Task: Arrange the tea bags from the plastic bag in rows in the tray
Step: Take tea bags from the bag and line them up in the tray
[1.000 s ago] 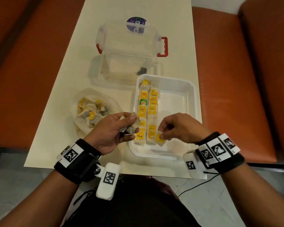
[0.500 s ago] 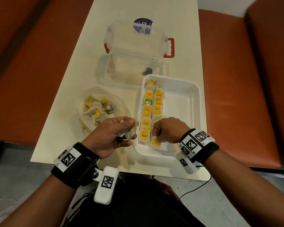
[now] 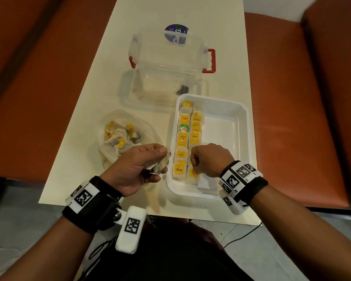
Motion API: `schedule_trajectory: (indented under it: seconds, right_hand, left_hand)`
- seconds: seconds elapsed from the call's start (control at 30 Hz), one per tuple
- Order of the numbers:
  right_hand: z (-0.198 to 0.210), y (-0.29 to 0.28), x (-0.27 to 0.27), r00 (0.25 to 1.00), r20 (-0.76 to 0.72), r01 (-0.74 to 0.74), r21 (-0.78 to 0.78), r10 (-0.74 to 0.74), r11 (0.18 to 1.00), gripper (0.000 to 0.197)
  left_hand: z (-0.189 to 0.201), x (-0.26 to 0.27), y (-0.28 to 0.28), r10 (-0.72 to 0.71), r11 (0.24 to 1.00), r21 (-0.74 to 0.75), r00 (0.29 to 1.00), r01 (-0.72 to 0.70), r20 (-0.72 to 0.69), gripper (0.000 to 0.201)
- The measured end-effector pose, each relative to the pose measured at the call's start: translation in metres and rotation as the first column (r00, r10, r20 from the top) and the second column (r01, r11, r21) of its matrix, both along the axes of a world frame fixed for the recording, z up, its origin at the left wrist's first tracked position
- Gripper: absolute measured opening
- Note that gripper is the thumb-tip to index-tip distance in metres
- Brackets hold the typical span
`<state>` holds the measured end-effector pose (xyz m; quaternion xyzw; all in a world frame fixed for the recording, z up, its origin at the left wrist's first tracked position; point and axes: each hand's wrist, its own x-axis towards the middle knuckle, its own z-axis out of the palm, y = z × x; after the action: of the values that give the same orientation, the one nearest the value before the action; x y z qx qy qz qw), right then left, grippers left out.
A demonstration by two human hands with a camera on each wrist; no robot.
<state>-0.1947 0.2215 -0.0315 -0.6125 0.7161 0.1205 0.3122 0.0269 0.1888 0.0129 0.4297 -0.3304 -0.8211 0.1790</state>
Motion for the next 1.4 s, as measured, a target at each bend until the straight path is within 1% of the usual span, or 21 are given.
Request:
schedule_trajectory:
  seconds: [0.1,0.2,0.27,0.3,0.33,0.37,0.43,0.47,0.5,0.53,0.6,0.67,0.7,0.77,0.83,0.9,1.0,1.13,1.2,1.33,1.4]
  right_hand:
    - [0.000,0.000,-0.002,1.000,-0.002,0.005,-0.017,-0.005,1.000,0.028]
    - [0.002,0.002,-0.002,1.000,-0.003,0.013,-0.060,-0.013,0.998,0.023]
    - [0.006,0.003,-0.003,0.998,0.039,0.061,-0.103,-0.057,0.993,0.022]
    - [0.009,0.004,-0.004,0.993,0.086,0.095,-0.128,-0.084,0.987,0.023]
    - [0.013,0.005,-0.004,0.980,0.164,0.136,-0.148,-0.111,0.980,0.025]
    - [0.019,0.007,-0.002,0.950,0.279,0.187,-0.152,-0.140,0.971,0.028]
    - [0.035,0.009,0.006,0.833,0.525,0.267,-0.103,-0.175,0.958,0.045]
    - [0.042,0.010,0.010,0.782,0.600,0.269,-0.078,-0.171,0.960,0.053]
    - [0.047,0.010,0.015,0.754,0.640,0.253,-0.072,-0.150,0.965,0.056]
    - [0.049,0.010,0.019,0.742,0.660,0.238,-0.089,-0.122,0.967,0.054]
    - [0.049,0.009,0.022,0.727,0.677,0.271,-0.128,-0.115,0.954,0.033]
    - [0.048,0.010,0.018,0.668,0.719,0.378,-0.106,-0.191,0.920,0.012]
    - [0.048,0.011,0.014,0.633,0.740,0.418,-0.081,-0.226,0.905,0.009]
    - [0.047,0.012,0.005,0.601,0.756,0.449,-0.050,-0.261,0.892,0.009]
    - [0.047,0.014,-0.004,0.576,0.768,0.481,-0.040,-0.281,0.876,0.012]
    - [0.047,0.013,-0.011,0.538,0.787,0.548,-0.054,-0.302,0.835,0.016]
    - [0.048,0.012,-0.020,0.480,0.812,0.654,-0.079,-0.332,0.752,0.019]
    - [0.054,0.012,-0.031,0.497,0.808,0.707,-0.166,-0.316,0.687,0.014]
    - [0.059,0.011,-0.033,0.480,0.825,0.724,-0.180,-0.299,0.666,0.013]
    - [0.068,0.012,-0.037,0.475,0.841,0.725,-0.209,-0.258,0.656,0.015]
    - [0.072,0.012,-0.038,0.459,0.857,0.728,-0.212,-0.233,0.652,0.016]
  left_hand:
    - [0.003,-0.001,-0.001,-0.020,1.000,-0.008,1.000,0.020,0.007,0.015]
    - [0.005,-0.003,-0.003,-0.027,1.000,-0.004,0.999,0.027,0.024,0.017]
    - [0.006,-0.003,-0.005,-0.028,1.000,0.007,0.999,0.028,0.031,0.017]
    - [0.006,-0.004,-0.006,-0.030,0.999,0.014,0.999,0.030,0.031,0.017]
    - [0.007,-0.004,-0.007,-0.035,0.999,0.019,0.999,0.034,0.030,0.017]
    - [0.007,-0.005,-0.009,-0.042,0.999,0.021,0.999,0.041,0.031,0.016]
    - [0.008,-0.008,-0.011,-0.063,0.998,0.017,0.998,0.063,0.029,0.015]
    - [0.009,-0.010,-0.011,-0.076,0.997,0.015,0.997,0.075,0.024,0.015]
    - [0.009,-0.013,-0.012,-0.090,0.996,0.012,0.996,0.089,0.017,0.014]
    - [0.010,-0.015,-0.013,-0.105,0.994,0.008,0.994,0.105,0.009,0.014]
    - [0.011,-0.019,-0.013,-0.127,0.992,-0.001,0.992,0.127,-0.001,0.013]
    - [0.011,-0.020,-0.015,-0.131,0.991,-0.007,0.991,0.131,-0.012,0.011]
    - [0.011,-0.021,-0.016,-0.127,0.992,-0.008,0.992,0.127,-0.018,0.010]
    - [0.010,-0.021,-0.017,-0.119,0.993,-0.005,0.992,0.119,-0.031,0.011]
    - [0.010,-0.022,-0.016,-0.124,0.992,-0.011,0.992,0.123,-0.039,0.021]
    - [0.009,-0.023,-0.015,-0.133,0.990,-0.038,0.991,0.132,-0.028,0.037]
    - [0.004,-0.023,-0.013,-0.141,0.989,-0.043,0.989,0.140,-0.032,0.046]
    - [-0.003,-0.024,-0.010,-0.123,0.992,-0.017,0.992,0.123,-0.027,0.048]
    - [-0.006,-0.025,-0.009,-0.116,0.993,-0.012,0.993,0.116,-0.018,0.049]
    - [-0.011,-0.027,-0.009,-0.104,0.995,-0.005,0.995,0.104,-0.004,0.046]
    - [-0.013,-0.028,-0.010,-0.103,0.995,-0.006,0.995,0.103,0.002,0.045]
